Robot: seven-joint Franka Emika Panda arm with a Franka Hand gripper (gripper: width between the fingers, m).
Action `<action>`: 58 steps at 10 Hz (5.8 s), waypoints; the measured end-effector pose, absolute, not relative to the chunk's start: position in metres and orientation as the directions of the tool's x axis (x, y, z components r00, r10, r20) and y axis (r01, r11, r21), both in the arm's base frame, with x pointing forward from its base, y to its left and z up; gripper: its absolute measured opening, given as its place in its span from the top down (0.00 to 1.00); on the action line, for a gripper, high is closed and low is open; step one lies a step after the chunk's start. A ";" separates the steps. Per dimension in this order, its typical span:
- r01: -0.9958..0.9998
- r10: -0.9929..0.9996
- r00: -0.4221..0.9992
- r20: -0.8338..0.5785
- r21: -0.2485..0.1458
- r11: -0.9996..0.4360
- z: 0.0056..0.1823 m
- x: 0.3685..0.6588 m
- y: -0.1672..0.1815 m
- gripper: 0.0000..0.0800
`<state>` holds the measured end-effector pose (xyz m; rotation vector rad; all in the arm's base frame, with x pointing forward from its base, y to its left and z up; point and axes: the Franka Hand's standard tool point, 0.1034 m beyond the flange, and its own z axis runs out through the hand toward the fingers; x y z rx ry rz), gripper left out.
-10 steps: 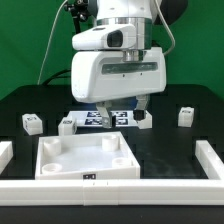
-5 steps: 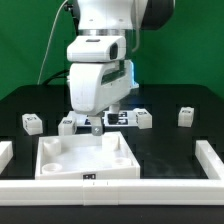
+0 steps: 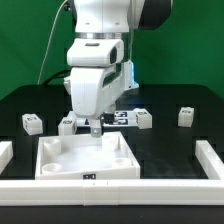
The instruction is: Assemble one leg
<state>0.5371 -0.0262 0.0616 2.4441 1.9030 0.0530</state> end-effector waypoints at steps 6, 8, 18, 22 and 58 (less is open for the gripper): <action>0.984 0.984 -0.178 -0.027 0.009 0.178 0.046 0.510 -0.057 0.19; 0.987 0.987 -0.161 -0.027 0.009 0.161 0.046 0.510 -0.057 0.19; 0.990 0.991 -0.136 -0.003 -0.040 0.136 0.007 0.473 -0.062 0.19; 0.994 0.995 -0.101 -0.005 -0.038 0.101 0.008 0.475 -0.061 0.73; 0.999 0.999 0.031 0.041 -0.046 -0.029 0.008 0.501 0.064 0.19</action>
Offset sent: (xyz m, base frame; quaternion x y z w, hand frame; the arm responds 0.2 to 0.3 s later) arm -0.0215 -0.0071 -0.0016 0.0259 0.0174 -0.1699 0.9850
